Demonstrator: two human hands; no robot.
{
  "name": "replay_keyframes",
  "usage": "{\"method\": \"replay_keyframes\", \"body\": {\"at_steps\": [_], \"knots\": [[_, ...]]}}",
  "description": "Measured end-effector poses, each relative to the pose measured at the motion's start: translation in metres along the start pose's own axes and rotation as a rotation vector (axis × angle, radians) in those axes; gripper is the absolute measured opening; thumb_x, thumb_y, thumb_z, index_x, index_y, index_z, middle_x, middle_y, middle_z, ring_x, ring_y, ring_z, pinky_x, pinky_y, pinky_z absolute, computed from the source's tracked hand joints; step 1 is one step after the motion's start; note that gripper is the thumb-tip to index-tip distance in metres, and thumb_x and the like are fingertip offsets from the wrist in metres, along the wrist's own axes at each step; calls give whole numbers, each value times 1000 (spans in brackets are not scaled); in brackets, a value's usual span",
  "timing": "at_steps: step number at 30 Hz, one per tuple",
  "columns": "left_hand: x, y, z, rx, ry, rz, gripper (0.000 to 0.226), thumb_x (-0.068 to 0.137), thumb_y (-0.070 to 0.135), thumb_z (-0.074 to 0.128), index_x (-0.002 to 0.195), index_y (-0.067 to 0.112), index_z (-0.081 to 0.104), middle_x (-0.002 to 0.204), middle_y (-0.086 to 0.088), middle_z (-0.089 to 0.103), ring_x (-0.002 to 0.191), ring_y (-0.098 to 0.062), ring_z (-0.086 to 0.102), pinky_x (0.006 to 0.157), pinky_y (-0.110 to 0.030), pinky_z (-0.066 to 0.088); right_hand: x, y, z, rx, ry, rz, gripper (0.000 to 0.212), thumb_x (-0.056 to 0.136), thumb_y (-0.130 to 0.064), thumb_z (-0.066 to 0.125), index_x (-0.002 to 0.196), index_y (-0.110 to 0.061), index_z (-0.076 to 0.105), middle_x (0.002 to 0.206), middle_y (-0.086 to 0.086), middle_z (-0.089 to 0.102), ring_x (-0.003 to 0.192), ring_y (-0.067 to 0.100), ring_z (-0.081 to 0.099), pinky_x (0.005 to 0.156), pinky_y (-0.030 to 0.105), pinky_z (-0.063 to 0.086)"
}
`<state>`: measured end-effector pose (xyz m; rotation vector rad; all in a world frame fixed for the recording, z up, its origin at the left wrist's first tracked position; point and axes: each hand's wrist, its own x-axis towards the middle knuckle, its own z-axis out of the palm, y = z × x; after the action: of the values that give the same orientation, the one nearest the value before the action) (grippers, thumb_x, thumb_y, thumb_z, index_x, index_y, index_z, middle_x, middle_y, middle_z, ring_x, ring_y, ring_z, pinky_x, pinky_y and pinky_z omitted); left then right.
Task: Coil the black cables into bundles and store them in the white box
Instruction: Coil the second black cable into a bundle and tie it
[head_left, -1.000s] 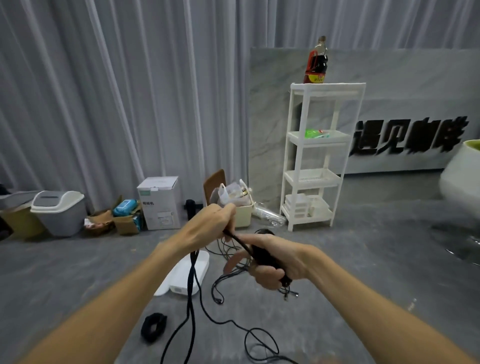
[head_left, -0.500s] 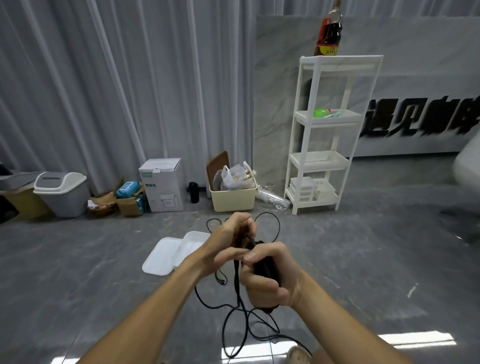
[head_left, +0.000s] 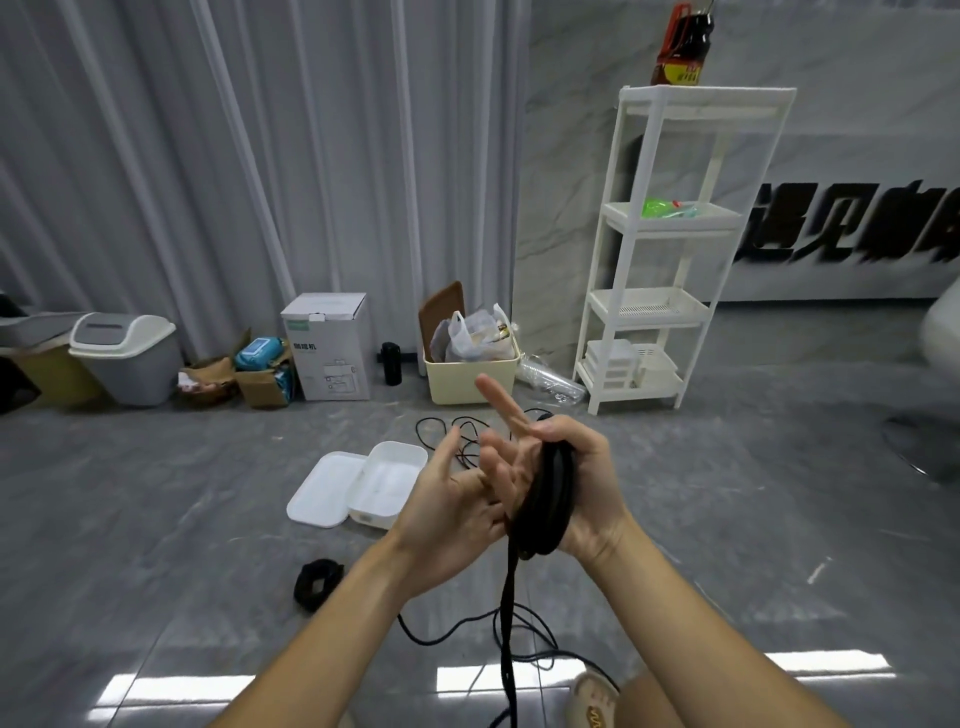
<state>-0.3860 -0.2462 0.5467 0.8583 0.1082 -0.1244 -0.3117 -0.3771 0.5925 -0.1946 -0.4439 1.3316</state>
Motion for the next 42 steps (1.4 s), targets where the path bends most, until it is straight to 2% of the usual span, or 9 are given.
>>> {"method": "replay_keyframes", "body": {"at_steps": [3,6,11,14,22,27,30,33,42], "knots": [[-6,2,8,124,18,-48,74,98,66,26,120,13,73,109,-6,73,100,-13,69,90,-28,52,5,2,3,-29,19,-113,63,80,3,61,142,-7,54,118,33,64,111,45,65,93,49,56],[-11,2,4,261,14,-103,86,92,77,24,128,12,67,120,-15,69,105,-29,68,96,-34,50,7,-1,5,-61,63,-220,62,77,3,58,138,-7,58,122,29,64,117,43,62,97,54,52],[-26,-3,-3,395,-16,-224,62,92,56,55,119,2,69,103,-27,71,104,-41,68,89,-38,56,4,-14,2,-362,238,-242,65,78,3,46,141,-14,53,124,27,64,122,45,59,96,59,51],[-31,-2,2,519,-29,-211,32,93,30,59,110,5,71,98,-23,73,110,-39,67,91,-33,55,6,-13,3,-529,285,-188,67,78,1,47,141,-21,52,127,24,64,121,43,60,97,57,51],[-40,26,30,1054,-36,-308,21,97,16,42,104,14,61,88,-2,78,92,-16,74,82,-20,54,11,-5,8,-1257,551,-144,63,72,-15,52,131,-38,57,110,3,73,102,18,71,84,31,50],[-42,50,37,1909,202,-1,23,85,35,48,93,33,70,83,14,72,84,-4,62,68,-25,46,9,-2,11,-1660,724,151,49,88,-8,49,131,-32,54,94,3,71,63,12,66,57,27,53],[-48,70,30,1976,347,234,21,83,31,55,85,38,75,71,20,64,69,-2,54,54,-16,31,-3,-11,14,-1569,781,306,32,93,-13,46,121,-21,60,72,4,71,44,12,56,46,24,42],[-47,79,20,1931,255,360,28,87,14,56,84,29,79,72,24,61,74,3,51,63,-8,30,-15,-13,21,-1397,703,453,33,92,-32,59,110,-7,69,55,2,56,42,13,42,44,23,35],[-47,71,24,1579,290,757,32,87,-11,58,91,12,80,101,15,72,99,5,64,86,-6,46,-30,-10,23,-991,386,410,46,96,-49,50,126,-19,68,49,-5,24,41,10,20,41,20,26]]}}
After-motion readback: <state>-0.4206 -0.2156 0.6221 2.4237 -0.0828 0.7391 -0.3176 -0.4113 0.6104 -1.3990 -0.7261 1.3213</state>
